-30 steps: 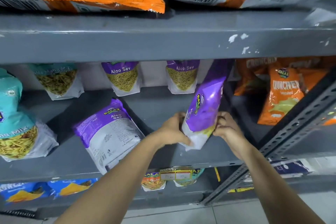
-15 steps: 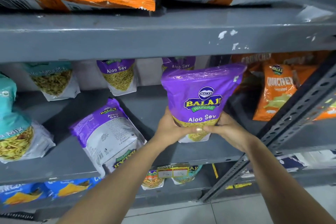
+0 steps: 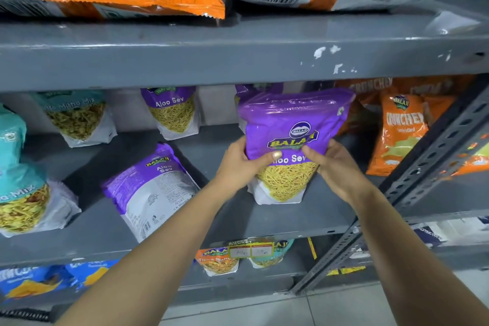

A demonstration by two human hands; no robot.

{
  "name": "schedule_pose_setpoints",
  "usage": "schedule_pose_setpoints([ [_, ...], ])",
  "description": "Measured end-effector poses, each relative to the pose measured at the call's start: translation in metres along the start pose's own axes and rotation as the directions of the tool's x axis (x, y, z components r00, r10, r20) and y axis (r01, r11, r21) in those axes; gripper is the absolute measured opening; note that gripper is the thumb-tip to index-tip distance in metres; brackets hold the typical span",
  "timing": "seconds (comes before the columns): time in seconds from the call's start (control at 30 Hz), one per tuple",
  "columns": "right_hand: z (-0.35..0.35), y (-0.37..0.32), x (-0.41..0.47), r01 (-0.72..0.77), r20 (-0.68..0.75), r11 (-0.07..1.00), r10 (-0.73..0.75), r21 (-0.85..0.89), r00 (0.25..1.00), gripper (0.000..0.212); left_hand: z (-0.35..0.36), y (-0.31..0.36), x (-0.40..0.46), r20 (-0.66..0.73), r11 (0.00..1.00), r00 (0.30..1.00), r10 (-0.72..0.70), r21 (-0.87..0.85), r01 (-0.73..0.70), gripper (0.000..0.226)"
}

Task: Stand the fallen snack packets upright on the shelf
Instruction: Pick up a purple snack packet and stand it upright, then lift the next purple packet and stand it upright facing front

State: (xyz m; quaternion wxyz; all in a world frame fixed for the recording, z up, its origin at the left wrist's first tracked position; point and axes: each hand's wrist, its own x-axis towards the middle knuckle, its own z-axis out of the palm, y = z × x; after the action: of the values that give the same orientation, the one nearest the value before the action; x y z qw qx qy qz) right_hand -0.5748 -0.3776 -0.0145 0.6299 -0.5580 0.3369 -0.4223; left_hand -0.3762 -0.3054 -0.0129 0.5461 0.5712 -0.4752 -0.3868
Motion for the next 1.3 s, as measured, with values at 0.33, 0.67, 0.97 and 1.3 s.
schedule_pose_setpoints([
  [0.33,0.011,-0.047,0.016,0.278,-0.248,0.952,-0.241,0.127,0.938,0.033,-0.009,0.056,0.015,-0.202,0.950,0.967,0.153,-0.241,-0.201,0.026],
  [0.67,0.029,-0.015,-0.027,0.389,-0.550,0.724,-0.687,-0.569,0.474,0.045,-0.052,0.029,-0.033,-0.355,0.993,0.929,0.106,-0.005,-0.115,0.019],
  [0.97,0.171,0.056,-0.039,-0.159,-0.112,0.836,0.117,-0.525,0.987,0.046,-0.161,-0.081,-0.119,-0.733,0.845,0.457,-0.503,-0.306,0.440,0.102],
  [1.3,0.208,0.053,-0.025,-0.415,0.311,0.813,0.551,-0.409,0.774,0.037,-0.182,-0.059,-0.133,0.071,0.516,0.734,-0.675,-0.666,0.539,0.038],
])
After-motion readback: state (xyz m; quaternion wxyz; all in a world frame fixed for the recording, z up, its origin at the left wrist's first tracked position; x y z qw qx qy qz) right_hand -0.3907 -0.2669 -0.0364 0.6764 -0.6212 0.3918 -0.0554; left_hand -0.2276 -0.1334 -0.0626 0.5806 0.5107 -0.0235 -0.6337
